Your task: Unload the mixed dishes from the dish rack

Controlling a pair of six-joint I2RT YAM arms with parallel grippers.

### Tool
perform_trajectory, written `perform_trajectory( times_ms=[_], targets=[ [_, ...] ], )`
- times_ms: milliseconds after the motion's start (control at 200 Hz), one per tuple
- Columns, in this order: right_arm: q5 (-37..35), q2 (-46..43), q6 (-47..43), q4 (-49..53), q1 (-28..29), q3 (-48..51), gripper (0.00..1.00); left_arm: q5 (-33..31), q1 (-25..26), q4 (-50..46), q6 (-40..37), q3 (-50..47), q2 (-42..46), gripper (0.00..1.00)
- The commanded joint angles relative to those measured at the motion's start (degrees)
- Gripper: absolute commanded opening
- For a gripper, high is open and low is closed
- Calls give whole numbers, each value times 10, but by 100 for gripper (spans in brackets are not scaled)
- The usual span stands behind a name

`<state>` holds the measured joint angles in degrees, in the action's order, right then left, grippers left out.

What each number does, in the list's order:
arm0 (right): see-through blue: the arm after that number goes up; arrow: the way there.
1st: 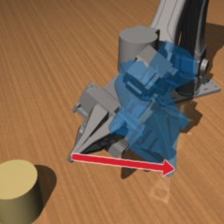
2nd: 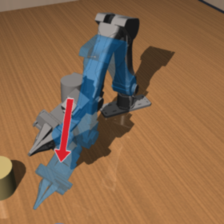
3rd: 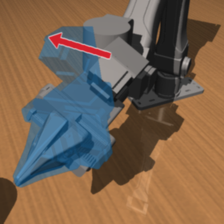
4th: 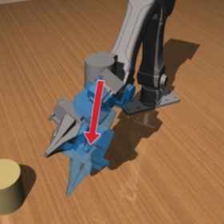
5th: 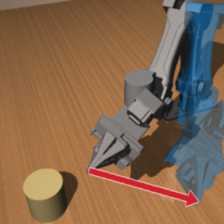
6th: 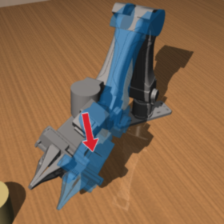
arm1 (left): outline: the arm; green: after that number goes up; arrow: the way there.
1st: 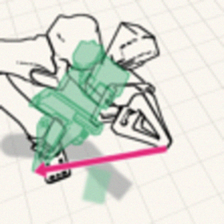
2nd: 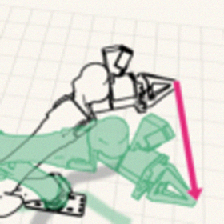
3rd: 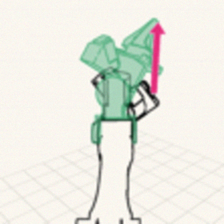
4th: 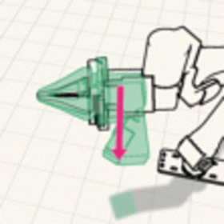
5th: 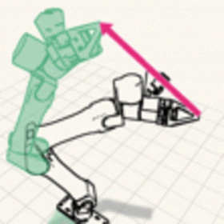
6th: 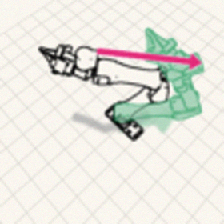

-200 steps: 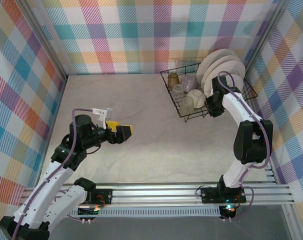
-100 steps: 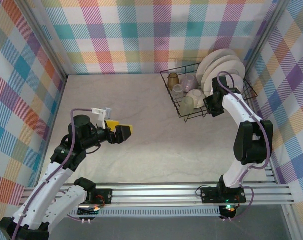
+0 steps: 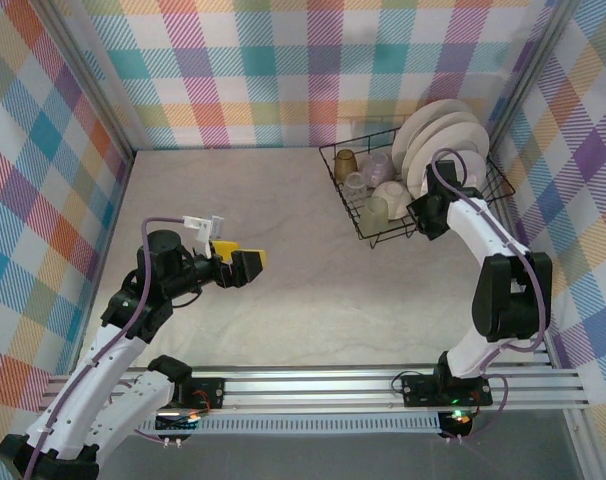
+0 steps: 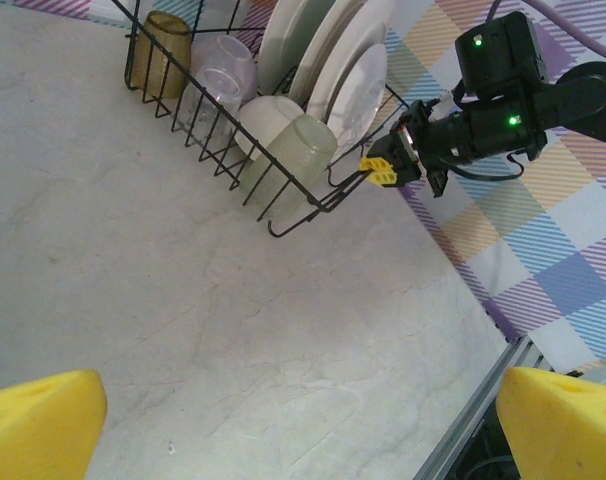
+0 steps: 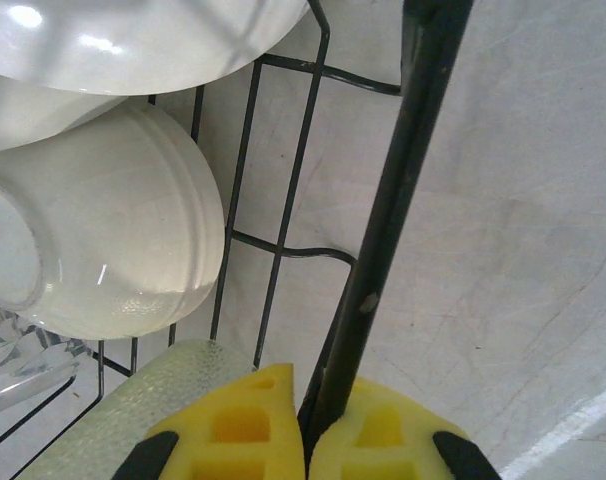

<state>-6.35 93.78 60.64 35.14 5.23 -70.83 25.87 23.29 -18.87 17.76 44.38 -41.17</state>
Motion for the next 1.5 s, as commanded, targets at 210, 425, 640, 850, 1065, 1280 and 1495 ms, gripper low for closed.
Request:
perform_trajectory(
  times_ms=[210, 425, 640, 850, 1065, 1280, 1495],
  targets=[
    [27, -66, -118, 17, 32, 51, 0, -4, 8, 11, -4, -6, 3, 100],
    [46, -100, -177, 17, 65, 75, 0, -11, 8, 3, -4, -4, 0, 100],
    [84, -167, -255, -23, 95, 131, 0, -13, 8, 5, -4, -5, -1, 100],
    [119, -192, -312, -29, 123, 157, 0, -13, 8, 6, -3, -5, -4, 100],
    [145, -181, -368, -37, 164, 158, 0, -17, 8, 8, 2, -4, -8, 100],
    [168, -162, -410, -51, 184, 149, 0, -27, 8, 6, 7, -4, -9, 100],
    [175, -139, -437, -72, 191, 128, 0, -38, 8, 2, 4, -3, -17, 100]
  ],
)
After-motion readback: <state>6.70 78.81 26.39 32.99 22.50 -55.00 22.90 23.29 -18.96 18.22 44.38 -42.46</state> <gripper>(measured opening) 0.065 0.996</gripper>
